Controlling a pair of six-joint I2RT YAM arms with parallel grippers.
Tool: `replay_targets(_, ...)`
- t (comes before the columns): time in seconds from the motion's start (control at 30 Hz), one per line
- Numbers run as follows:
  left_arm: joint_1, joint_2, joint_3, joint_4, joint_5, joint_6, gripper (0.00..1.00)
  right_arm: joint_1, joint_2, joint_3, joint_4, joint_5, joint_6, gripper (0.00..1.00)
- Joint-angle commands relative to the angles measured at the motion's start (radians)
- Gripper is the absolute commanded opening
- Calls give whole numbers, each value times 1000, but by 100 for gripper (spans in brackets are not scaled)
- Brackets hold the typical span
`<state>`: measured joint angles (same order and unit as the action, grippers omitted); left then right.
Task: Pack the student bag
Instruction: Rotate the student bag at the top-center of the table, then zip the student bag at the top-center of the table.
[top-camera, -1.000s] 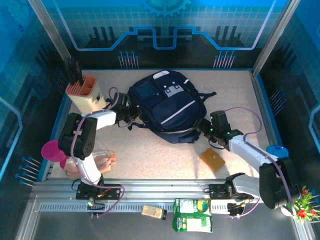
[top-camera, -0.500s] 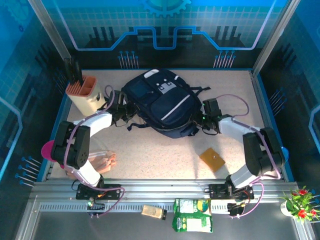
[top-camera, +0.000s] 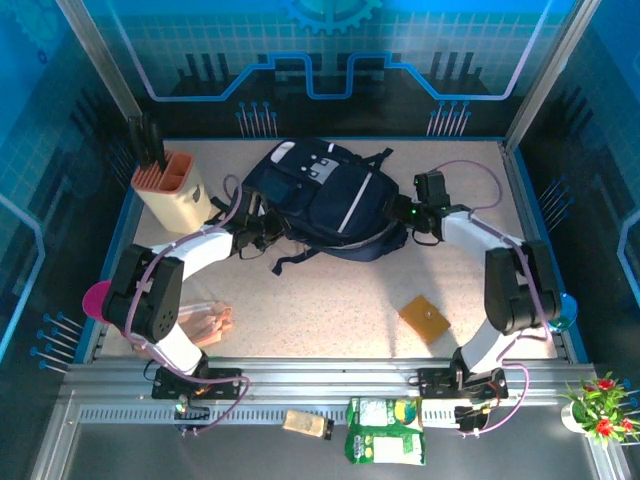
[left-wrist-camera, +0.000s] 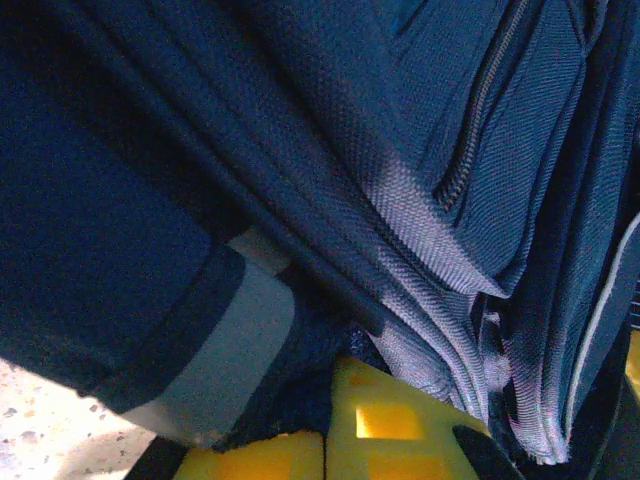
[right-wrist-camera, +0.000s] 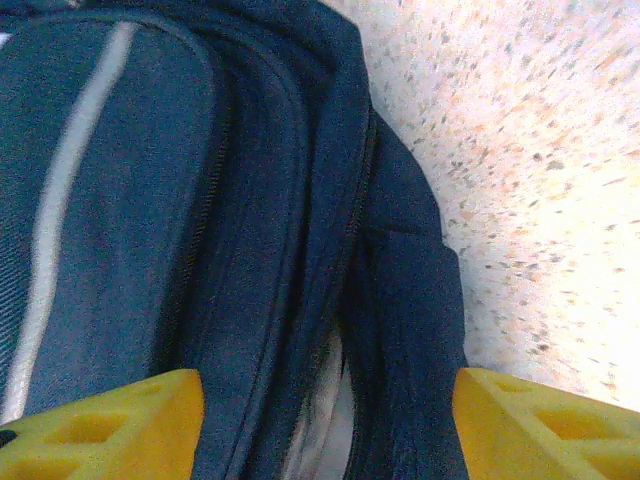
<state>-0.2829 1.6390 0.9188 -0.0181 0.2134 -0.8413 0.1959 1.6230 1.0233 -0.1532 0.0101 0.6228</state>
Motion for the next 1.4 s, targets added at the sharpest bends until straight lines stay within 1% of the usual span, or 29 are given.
replay_targets(0.0,-22,-16,15,18,68,-4,0,16,-128,-28,-101,72,-55,69)
replay_targets(0.07,-22,-14,17,22,67,-4,0,44,-180,-38,-152,89,-45,69)
replay_targets(0.13,-24,-13,19,25,70,-4,0,96,-223,-49,-181,107,-44,69)
replay_targets(0.23,-25,-14,20,30,74,-6,0,226,-267,-52,-211,171,-40,69)
replay_targets(0.3,-25,-14,26,24,79,-7,0,333,-269,-45,-215,208,-21,69)
replay_targets(0.4,-25,-20,31,21,84,-6,0,476,-237,-36,-190,251,18,66)
replay_targets(0.47,-25,-24,32,19,87,-4,0,551,-204,-33,-149,262,50,64)
replay_targets(0.6,-26,-26,41,15,94,-2,0,664,-108,-13,-42,248,70,57)
replay_targets(0.73,-27,-30,48,9,104,0,0,714,-5,29,16,217,79,52)
replay_targets(0.87,-28,-31,54,6,115,2,0,729,89,79,47,201,71,46)
replay_targets(1.13,-29,-47,49,-4,122,-2,0,718,210,170,51,321,64,41)
replay_targets(1.37,-33,-54,52,-10,129,-7,0,700,251,209,24,422,75,38)
